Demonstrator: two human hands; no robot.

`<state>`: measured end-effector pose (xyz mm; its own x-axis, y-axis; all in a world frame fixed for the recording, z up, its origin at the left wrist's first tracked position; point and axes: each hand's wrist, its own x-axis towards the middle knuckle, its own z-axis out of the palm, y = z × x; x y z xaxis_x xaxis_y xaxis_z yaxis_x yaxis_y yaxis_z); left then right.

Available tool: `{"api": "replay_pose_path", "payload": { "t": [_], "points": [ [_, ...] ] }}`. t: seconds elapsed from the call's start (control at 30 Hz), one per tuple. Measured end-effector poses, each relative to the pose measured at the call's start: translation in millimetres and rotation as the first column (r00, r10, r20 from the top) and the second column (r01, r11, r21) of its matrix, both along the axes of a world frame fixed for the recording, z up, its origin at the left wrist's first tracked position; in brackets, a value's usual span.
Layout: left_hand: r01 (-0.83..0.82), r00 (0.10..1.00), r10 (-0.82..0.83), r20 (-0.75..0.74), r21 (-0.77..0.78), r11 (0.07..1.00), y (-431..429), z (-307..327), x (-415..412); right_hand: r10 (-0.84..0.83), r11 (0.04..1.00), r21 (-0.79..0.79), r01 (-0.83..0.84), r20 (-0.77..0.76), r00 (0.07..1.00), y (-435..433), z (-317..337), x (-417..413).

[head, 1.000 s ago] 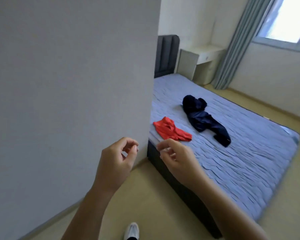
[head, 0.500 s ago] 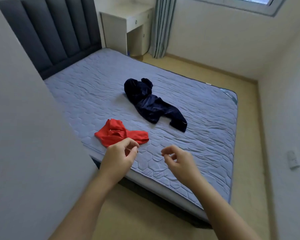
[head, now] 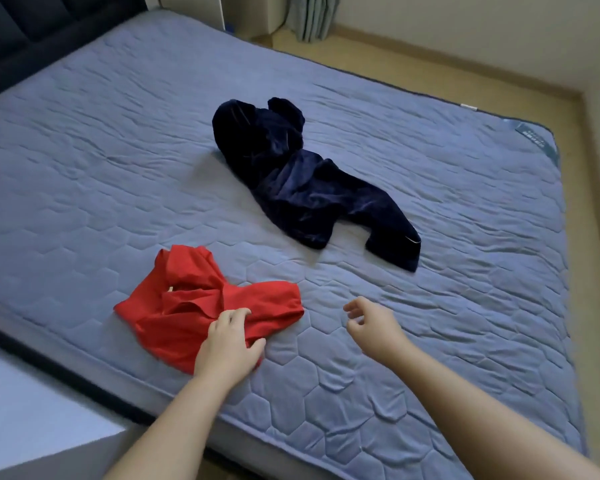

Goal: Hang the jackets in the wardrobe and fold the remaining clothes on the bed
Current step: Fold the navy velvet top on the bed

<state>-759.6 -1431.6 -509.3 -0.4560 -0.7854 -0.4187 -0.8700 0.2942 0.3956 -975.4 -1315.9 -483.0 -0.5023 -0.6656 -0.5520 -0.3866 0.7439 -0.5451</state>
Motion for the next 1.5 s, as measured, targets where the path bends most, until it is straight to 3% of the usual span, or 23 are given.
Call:
{"api": "replay_pose_path", "payload": {
  "t": [0.1, 0.17, 0.3, 0.43, 0.7, 0.87, 1.03, 1.17, 1.27, 1.37, 1.43, 1.5],
  "points": [
    [0.239, 0.933, -0.225, 0.28, -0.018, 0.971, -51.2, -75.8, -33.5, 0.047, 0.996, 0.079, -0.043, -0.053, 0.997, -40.8, -81.5, -24.6],
    [0.338, 0.87, -0.321, 0.375, 0.021, 0.941, -86.7, -115.3, -63.6, 0.064, 0.994, 0.098, -0.055, -0.088, 0.994, -68.5, -125.2, -34.6],
    [0.203, 0.852, -0.259, 0.455, 0.169, 0.964, -131.8, -193.1, -91.8, 0.143, 0.987, 0.098, -0.124, -0.224, 0.964, -123.4, -187.9, -48.0],
    [0.191, 0.829, -0.265, 0.493, 0.195, 0.962, -138.4, -256.8, -87.9, 0.194, 0.98, 0.125, -0.153, -0.453, 0.87, -180.0, -224.4, -62.5],
    [0.135, 0.767, -0.313, 0.56, 0.336, 0.932, -159.9, -265.5, -103.0, 0.267, 0.964, 0.146, -0.224, -0.583, 0.767, -270.9, -240.6, -101.0],
    [0.123, 0.779, -0.295, 0.554, 0.326, 0.937, -168.4, -265.2, -108.9, 0.495, 0.869, 0.358, -0.342, -0.62, 0.609, -246.7, -242.1, -118.0],
    [0.164, 0.817, -0.23, 0.529, 0.169, 0.972, -152.8, -253.6, -103.4, 0.616, 0.777, 0.505, -0.375, -0.49, 0.617, -160.8, -235.0, -107.3],
    [0.239, 0.854, -0.153, 0.496, -0.113, 0.964, -119.4, -231.0, -93.0, 0.66, 0.647, 0.65, -0.398, -0.216, 0.72, -80.7, -217.3, -94.2],
    [0.305, 0.875, -0.178, 0.45, -0.227, 0.925, -92.4, -208.4, -95.4, 0.665, 0.493, 0.75, -0.441, 0.002, 0.747, -23.5, -197.7, -87.4],
    [0.362, 0.925, -0.293, 0.241, -0.33, 0.872, -60.2, -181.2, -116.2, 0.614, 0.294, 0.816, -0.498, 0.237, 0.752, 36.1, -182.2, -73.7],
    [0.307, 0.945, -0.324, 0.03, -0.415, 0.856, -38.8, -162.7, -136.1, 0.558, 0.275, 0.836, -0.475, 0.263, 0.787, 68.3, -172.3, -68.4],
    [0.278, 0.928, -0.363, -0.084, -0.493, 0.825, -19.7, -150.5, -154.7, 0.505, 0.279, 0.852, -0.442, 0.262, 0.823, 98.3, -163.9, -65.9]
  ]
}}
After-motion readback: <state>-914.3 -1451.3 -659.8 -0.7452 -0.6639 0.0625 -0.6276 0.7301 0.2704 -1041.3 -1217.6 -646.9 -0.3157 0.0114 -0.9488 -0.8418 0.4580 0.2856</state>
